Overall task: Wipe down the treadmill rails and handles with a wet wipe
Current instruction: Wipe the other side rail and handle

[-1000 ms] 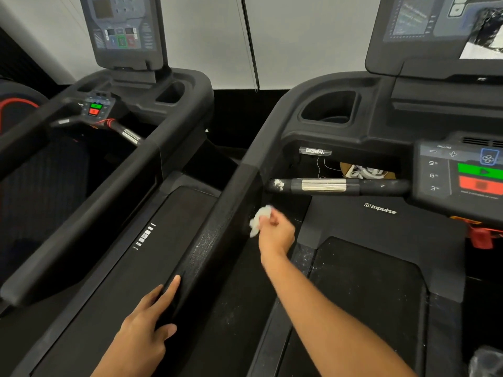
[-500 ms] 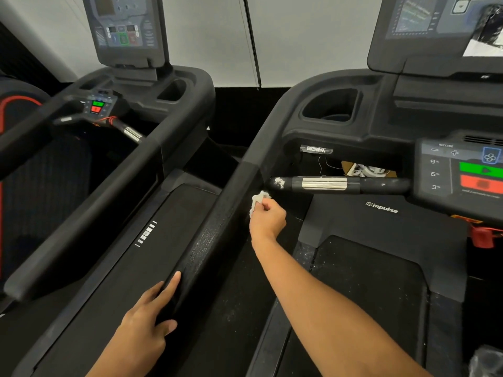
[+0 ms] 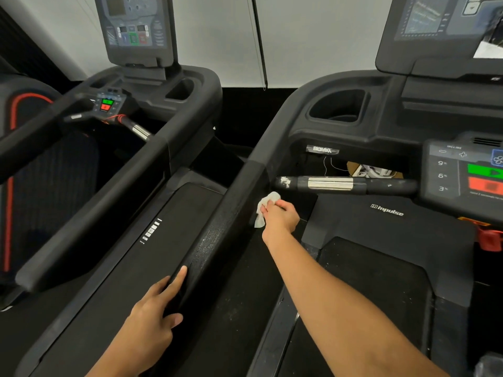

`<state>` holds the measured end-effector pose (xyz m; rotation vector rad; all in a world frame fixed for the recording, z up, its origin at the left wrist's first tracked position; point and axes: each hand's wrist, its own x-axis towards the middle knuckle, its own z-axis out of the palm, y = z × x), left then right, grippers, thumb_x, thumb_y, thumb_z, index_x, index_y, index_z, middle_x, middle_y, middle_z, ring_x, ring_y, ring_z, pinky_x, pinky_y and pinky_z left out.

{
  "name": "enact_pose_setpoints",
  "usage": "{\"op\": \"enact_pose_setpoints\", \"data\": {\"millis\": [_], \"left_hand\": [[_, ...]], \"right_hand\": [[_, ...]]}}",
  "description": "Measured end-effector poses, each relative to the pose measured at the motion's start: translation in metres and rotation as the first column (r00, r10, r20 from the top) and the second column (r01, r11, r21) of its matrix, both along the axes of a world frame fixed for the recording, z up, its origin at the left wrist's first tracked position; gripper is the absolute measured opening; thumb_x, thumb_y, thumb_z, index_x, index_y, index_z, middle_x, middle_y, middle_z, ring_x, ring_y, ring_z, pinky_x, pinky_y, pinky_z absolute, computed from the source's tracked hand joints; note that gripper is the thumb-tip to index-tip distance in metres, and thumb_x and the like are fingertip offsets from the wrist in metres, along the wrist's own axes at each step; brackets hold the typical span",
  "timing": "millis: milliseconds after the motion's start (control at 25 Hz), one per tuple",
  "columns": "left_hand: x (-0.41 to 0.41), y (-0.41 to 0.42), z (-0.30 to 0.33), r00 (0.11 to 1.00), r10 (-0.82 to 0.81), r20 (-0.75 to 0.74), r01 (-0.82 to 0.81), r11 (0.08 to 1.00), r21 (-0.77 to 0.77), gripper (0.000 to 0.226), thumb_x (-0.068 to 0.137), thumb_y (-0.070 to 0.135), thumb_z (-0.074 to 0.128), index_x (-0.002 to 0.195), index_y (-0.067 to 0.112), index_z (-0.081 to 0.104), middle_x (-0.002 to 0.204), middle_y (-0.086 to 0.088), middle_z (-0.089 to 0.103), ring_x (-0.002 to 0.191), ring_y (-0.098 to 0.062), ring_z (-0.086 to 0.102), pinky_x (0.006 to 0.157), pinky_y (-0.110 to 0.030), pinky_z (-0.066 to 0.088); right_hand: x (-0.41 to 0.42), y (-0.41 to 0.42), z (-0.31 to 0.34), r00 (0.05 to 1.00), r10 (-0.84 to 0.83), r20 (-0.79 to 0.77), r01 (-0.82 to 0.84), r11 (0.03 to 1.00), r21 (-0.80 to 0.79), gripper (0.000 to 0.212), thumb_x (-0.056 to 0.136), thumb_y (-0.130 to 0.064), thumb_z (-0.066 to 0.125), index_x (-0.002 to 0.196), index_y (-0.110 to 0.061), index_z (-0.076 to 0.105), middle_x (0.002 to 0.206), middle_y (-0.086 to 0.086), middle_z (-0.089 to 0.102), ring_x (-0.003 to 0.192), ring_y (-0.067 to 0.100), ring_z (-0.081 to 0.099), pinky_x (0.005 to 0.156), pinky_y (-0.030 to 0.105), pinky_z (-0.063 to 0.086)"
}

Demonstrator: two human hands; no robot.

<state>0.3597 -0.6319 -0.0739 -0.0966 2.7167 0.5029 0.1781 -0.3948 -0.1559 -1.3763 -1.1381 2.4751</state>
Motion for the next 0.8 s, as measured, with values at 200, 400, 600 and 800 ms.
{"op": "enact_pose_setpoints", "data": {"millis": [200, 400, 600, 800], "left_hand": [[-0.001, -0.004, -0.002, 1.000, -0.015, 0.001, 0.015, 1.000, 0.000, 0.103, 0.090, 0.014, 0.067, 0.134, 0.075, -0.003, 0.157, 0.017, 0.023, 0.137, -0.017, 0.039, 0.114, -0.038, 0.036], [-0.001, -0.002, -0.002, 1.000, -0.011, 0.007, 0.011, 1.000, 0.000, 0.102, 0.090, 0.013, 0.066, 0.136, 0.072, -0.003, 0.158, 0.016, 0.022, 0.138, -0.018, 0.038, 0.114, -0.039, 0.036], [-0.002, -0.005, -0.004, 1.000, -0.012, 0.000, 0.012, 1.000, -0.004, 0.103, 0.090, 0.015, 0.067, 0.132, 0.077, -0.004, 0.157, 0.018, 0.023, 0.138, -0.016, 0.037, 0.113, -0.036, 0.036], [0.000, -0.003, -0.004, 1.000, -0.009, 0.000, 0.009, 1.000, -0.004, 0.103, 0.091, 0.015, 0.065, 0.132, 0.078, -0.005, 0.158, 0.015, 0.021, 0.138, -0.018, 0.038, 0.111, -0.037, 0.038]], "right_hand": [[0.025, -0.020, -0.021, 0.937, 0.346, -0.049, -0.278, 0.822, 0.498, 0.024, 0.093, -0.010, 0.063, 0.112, -0.020, 0.074, 0.113, -0.011, 0.063, 0.109, 0.013, 0.061, 0.095, 0.027, 0.052], [0.010, 0.000, -0.019, 0.947, 0.306, -0.097, -0.262, 0.912, 0.316, 0.030, 0.089, 0.001, 0.067, 0.081, -0.027, 0.070, 0.108, 0.002, 0.067, 0.095, 0.018, 0.069, 0.071, 0.022, 0.058], [0.040, -0.016, -0.024, 0.912, 0.405, -0.060, -0.339, 0.831, 0.441, 0.043, 0.082, 0.002, 0.071, 0.065, -0.037, 0.070, 0.090, -0.003, 0.072, 0.087, 0.011, 0.068, 0.054, 0.003, 0.046], [0.018, -0.007, -0.023, 0.933, 0.359, 0.031, -0.331, 0.820, 0.466, 0.042, 0.076, 0.011, 0.066, 0.067, -0.030, 0.069, 0.085, -0.006, 0.070, 0.098, 0.020, 0.065, 0.070, 0.023, 0.056]]}}
